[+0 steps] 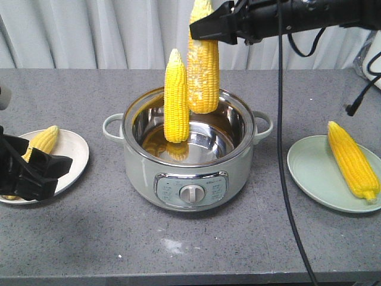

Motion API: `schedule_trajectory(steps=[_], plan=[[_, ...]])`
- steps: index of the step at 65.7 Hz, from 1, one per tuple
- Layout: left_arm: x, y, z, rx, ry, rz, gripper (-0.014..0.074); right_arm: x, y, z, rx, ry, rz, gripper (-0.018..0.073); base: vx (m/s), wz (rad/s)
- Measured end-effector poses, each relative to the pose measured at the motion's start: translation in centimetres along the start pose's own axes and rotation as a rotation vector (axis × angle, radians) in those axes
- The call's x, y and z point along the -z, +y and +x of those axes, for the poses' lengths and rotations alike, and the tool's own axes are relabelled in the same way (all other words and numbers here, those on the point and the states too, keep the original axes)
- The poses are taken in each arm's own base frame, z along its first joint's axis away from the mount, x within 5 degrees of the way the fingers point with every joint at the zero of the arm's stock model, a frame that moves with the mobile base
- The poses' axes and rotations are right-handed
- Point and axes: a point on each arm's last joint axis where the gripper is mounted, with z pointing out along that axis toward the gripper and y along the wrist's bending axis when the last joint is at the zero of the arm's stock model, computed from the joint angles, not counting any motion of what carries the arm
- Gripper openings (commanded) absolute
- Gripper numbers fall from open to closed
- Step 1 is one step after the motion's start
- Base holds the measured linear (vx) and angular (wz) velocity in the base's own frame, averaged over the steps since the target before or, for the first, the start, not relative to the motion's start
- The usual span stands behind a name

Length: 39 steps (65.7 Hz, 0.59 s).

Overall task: Distribute corn equally
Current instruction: 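Grasp the cob and lift it out of the pot with the right gripper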

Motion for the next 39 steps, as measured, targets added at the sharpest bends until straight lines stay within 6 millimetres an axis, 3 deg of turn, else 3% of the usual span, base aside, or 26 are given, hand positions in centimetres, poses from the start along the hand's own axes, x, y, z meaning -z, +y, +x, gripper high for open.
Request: schedule_trajectory(steps=[20, 39], plan=[[0.0, 0.0, 0.0, 0.000, 0.001, 0.000, 0.0533, 4.1, 3.8, -1.3, -0.024, 0.095, 0.138, 0.0228, 0.00, 0.00], [0.0, 0.0, 0.0, 0.000, 0.001, 0.000, 0.0533, 6.9, 7.9, 1.7, -0.038, 0.124, 0.175, 0.0228, 0.00, 0.00]])
